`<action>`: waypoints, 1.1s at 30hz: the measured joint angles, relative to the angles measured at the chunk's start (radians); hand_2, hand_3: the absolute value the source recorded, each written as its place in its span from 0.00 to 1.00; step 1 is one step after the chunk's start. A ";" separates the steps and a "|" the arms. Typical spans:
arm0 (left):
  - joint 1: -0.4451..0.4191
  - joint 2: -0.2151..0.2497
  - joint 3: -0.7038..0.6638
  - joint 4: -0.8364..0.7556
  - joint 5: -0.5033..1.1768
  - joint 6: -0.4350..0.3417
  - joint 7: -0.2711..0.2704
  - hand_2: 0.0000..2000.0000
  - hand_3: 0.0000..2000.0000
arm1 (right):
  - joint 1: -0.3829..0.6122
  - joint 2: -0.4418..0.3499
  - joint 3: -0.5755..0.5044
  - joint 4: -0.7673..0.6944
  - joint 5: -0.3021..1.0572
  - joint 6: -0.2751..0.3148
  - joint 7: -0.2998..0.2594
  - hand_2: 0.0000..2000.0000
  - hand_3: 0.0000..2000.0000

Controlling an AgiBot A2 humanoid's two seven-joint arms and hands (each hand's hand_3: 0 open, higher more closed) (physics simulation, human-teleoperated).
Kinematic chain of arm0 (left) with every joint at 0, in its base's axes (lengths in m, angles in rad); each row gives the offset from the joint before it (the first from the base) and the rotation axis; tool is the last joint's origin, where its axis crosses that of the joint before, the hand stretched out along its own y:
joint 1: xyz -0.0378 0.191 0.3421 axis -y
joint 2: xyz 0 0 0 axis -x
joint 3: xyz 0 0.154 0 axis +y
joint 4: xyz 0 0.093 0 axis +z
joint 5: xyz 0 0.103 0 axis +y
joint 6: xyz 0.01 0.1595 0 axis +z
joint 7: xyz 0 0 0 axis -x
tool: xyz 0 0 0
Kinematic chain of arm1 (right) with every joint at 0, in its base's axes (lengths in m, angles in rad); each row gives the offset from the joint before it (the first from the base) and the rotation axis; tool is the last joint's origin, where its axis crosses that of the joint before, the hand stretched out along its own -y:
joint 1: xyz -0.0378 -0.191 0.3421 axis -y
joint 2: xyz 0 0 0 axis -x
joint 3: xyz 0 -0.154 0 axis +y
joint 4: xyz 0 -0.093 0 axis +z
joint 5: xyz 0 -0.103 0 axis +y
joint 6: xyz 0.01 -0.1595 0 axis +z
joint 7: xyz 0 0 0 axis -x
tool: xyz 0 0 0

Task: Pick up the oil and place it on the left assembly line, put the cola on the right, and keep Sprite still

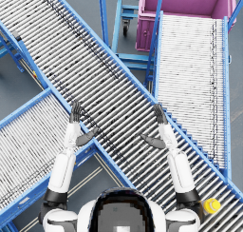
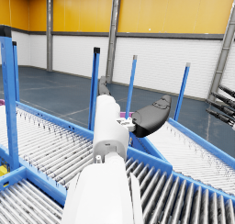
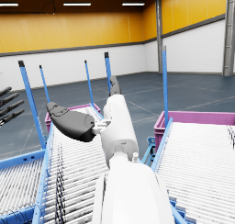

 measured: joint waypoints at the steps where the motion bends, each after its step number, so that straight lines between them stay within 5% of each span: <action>1: 0.000 0.000 0.000 0.000 0.000 0.000 0.000 0.00 0.00 | 0.000 0.000 0.000 0.000 0.000 0.000 0.000 0.00 0.00; 33: 0.000 0.000 0.000 0.000 0.000 0.000 0.000 0.00 0.00 | 0.000 0.000 0.000 0.000 0.000 0.000 0.000 0.00 0.00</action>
